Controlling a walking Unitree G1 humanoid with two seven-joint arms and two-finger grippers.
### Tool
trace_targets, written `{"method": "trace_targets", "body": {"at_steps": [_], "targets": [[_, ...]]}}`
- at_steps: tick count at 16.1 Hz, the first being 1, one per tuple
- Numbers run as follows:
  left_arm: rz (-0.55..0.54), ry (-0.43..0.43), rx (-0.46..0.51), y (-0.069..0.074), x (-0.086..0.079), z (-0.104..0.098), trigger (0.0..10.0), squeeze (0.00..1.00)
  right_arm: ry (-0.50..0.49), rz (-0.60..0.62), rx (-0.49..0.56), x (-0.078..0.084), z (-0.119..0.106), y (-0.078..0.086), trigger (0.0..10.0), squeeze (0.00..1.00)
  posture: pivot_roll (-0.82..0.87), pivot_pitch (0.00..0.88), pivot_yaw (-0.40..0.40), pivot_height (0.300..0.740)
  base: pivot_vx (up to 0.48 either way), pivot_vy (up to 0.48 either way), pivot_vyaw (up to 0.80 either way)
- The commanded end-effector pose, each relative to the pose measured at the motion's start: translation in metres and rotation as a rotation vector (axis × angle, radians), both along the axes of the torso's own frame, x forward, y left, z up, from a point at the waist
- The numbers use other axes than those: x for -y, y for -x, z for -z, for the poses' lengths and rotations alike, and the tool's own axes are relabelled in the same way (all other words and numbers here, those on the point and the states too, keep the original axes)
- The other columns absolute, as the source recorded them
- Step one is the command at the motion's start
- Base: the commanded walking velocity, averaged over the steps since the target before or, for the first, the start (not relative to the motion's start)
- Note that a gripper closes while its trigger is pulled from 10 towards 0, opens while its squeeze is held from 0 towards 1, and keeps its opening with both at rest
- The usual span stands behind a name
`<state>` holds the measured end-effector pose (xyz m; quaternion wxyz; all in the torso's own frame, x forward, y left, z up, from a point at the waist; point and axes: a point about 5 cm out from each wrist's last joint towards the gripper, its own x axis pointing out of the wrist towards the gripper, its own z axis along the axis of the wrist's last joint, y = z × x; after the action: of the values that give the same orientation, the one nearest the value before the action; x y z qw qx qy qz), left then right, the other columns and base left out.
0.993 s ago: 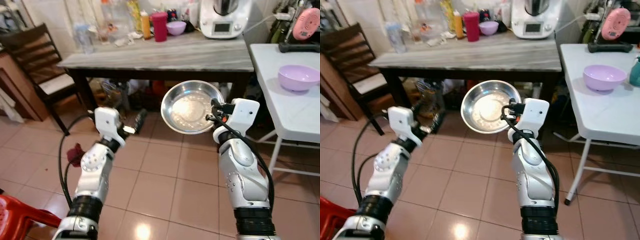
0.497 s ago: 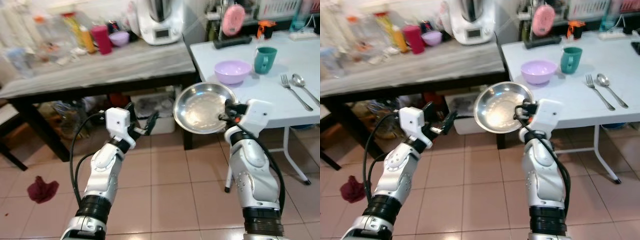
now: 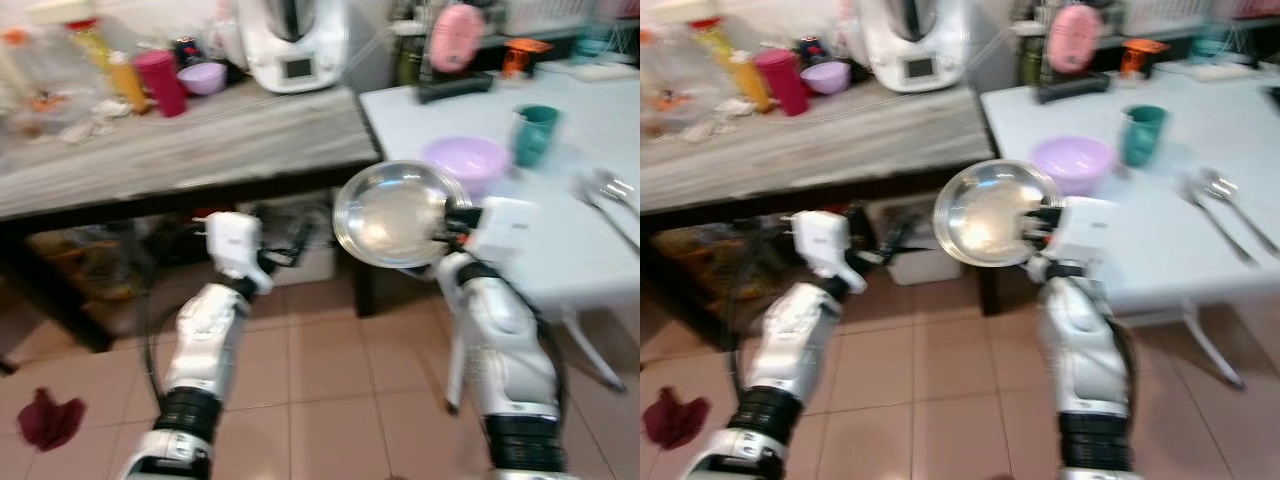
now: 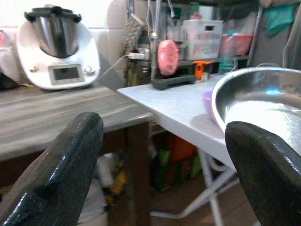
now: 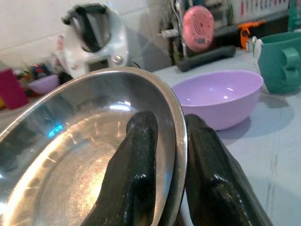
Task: Setting the table
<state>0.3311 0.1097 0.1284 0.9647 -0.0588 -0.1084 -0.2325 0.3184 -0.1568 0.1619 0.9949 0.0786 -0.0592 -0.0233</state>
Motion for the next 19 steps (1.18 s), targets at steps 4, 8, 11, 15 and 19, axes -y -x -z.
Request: {"method": "trace_targets", "body": {"at_steps": [4,8,11,15,19], "targets": [[-0.261,-0.081,-0.05,0.005,-0.052,0.015,10.0,0.0,0.022,-0.017,0.013,-0.004,0.002,0.011,10.0,0.0,-0.26,0.023,0.111,0.74,0.377,0.0,0.0],[-0.317,-0.137,-0.079,0.019,-0.065,0.027,10.0,0.0,0.06,-0.002,0.0,0.006,0.01,0.023,10.0,0.0,-0.26,0.032,0.116,0.74,0.345,0.0,0.2],[-0.347,-0.162,-0.096,0.026,-0.07,0.033,10.0,0.0,0.062,0.01,-0.004,0.009,0.012,0.027,10.0,0.0,-0.25,0.034,0.117,0.74,0.315,0.0,0.0],[-0.38,-0.193,-0.116,0.039,-0.082,0.04,10.0,0.0,0.081,0.028,-0.01,0.016,0.018,0.038,10.0,0.0,-0.25,0.038,0.114,0.74,0.303,0.0,0.0],[-0.373,-0.186,-0.117,0.038,-0.078,0.038,10.0,0.0,0.103,0.031,-0.005,0.018,0.015,0.036,10.0,0.0,-0.25,0.035,0.114,0.74,0.304,0.0,0.0]]}}
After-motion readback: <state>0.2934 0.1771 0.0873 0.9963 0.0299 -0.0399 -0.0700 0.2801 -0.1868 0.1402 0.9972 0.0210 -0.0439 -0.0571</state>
